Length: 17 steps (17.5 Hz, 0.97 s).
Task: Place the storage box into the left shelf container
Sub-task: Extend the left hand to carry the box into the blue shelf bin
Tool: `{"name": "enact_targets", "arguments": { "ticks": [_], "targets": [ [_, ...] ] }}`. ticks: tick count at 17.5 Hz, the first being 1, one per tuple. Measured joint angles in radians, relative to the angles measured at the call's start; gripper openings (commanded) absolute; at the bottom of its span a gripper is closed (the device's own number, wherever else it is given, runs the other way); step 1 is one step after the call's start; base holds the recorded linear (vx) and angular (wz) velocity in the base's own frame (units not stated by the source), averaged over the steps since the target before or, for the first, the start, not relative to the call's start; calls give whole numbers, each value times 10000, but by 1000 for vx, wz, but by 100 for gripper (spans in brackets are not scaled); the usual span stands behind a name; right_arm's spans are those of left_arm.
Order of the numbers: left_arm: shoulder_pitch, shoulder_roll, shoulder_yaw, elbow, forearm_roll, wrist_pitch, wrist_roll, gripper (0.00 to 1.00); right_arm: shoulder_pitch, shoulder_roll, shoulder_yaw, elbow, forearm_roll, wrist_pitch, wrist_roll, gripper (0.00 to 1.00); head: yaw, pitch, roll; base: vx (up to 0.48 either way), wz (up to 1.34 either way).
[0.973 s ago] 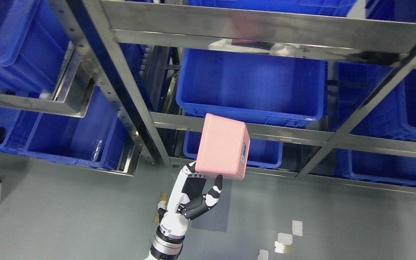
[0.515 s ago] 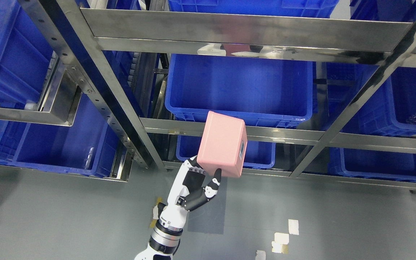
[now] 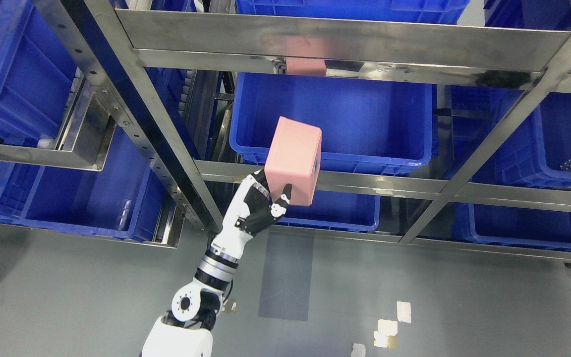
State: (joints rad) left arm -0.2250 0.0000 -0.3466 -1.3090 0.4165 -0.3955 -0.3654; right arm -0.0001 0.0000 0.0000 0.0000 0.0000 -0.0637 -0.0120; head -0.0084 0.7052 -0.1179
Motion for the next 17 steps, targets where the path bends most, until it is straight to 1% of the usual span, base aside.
{"name": "enact_targets", "arguments": {
  "ticks": [4,11,13,15,17],
  "targets": [
    [-1186,0,111,1067,476,679,-24,6,0,0,0,0,0,0,-11,100,0,0,0,0,0],
    [-3609,0,236,3458,1676,1008,-24,6,1,0,0,0,0,0,-16,100,0,-2,0,0,0],
    [-4159,0,252,4156,1892,1385,-24,6,1,0,0,0,0,0,-24,100,0,-2,0,0,0],
    [-4544,0,267,4763,2034,1870,-24,6,1,0,0,0,0,0,-54,100,0,-1,0,0,0],
    [-4809,0,274,5192,2111,2132,-24,6,1,0,0,0,0,0,-66,100,0,-2,0,0,0]
  ]
}}
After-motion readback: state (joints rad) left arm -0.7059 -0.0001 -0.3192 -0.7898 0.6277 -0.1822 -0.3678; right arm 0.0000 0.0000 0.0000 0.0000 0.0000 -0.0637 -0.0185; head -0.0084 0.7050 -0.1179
